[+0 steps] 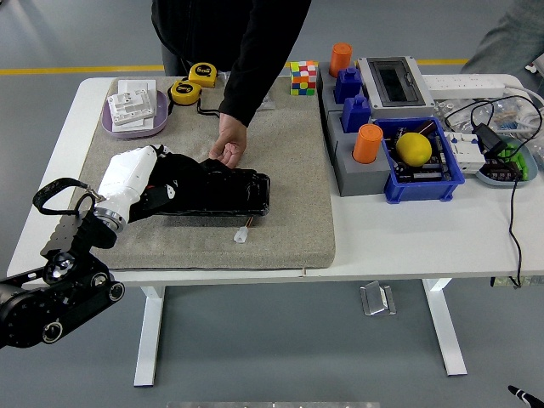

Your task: Pick the rag up,wipe the panel,place it on the desk

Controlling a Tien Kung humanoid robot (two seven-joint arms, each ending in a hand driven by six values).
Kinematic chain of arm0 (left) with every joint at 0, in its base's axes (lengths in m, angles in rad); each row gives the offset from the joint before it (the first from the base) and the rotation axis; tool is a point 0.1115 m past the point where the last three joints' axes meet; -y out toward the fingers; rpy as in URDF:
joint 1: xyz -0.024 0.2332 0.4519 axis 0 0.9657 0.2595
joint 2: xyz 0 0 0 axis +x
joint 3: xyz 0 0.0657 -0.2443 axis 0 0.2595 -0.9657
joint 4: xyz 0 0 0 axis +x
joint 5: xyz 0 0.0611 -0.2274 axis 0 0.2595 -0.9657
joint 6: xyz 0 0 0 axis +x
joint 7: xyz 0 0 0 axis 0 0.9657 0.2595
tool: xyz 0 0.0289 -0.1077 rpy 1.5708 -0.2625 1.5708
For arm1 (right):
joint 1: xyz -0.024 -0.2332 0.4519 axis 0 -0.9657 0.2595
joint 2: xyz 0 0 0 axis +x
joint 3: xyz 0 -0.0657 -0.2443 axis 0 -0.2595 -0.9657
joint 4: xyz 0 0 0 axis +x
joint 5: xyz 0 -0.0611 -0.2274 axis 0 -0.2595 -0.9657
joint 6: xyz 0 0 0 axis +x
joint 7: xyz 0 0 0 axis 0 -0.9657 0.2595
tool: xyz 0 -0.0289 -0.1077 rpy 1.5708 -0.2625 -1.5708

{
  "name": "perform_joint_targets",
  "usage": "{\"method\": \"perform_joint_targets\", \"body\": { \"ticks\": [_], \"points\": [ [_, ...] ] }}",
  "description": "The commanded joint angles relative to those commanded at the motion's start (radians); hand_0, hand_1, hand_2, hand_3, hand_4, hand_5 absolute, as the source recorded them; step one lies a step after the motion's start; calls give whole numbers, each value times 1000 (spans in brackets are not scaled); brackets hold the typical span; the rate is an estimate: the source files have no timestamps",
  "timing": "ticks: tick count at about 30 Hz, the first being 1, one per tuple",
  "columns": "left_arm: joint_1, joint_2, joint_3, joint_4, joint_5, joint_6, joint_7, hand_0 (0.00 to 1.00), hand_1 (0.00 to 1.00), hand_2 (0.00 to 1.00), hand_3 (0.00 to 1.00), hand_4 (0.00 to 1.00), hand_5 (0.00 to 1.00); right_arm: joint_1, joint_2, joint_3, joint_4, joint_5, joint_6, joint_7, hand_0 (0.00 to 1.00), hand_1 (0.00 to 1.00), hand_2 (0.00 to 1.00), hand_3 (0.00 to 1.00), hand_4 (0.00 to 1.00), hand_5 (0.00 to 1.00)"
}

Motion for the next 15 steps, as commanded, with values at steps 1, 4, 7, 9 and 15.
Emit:
{"method": "perform_joint_targets", "body": {
  "ticks": [1,4,7,9,15],
  "points": [
    [-5,-5,6,2,-5,0,-1,197,204,509,450,151,2,1,-1,0,1,0,0,0,769,581,707,617,998,566],
    [-17,-20,23,10,-10,1,-1,197,204,509,450,151,2,3,-4,-2,2,-1,0,0,769,581,707,617,998,566],
    [-26,-35,44,15,-18,0,-1,198,198,513,451,145,2,5,-8,-4,2,-1,2,-3,769,580,706,616,998,566],
    [-32,-40,57,19,-18,0,0,198,198,513,451,145,2,5,-11,-4,1,-1,3,-4,769,580,706,616,998,566],
    [-51,-59,87,16,-18,0,3,198,191,516,453,138,2,11,-19,-10,1,1,6,-7,769,579,706,616,998,566]
  ]
}}
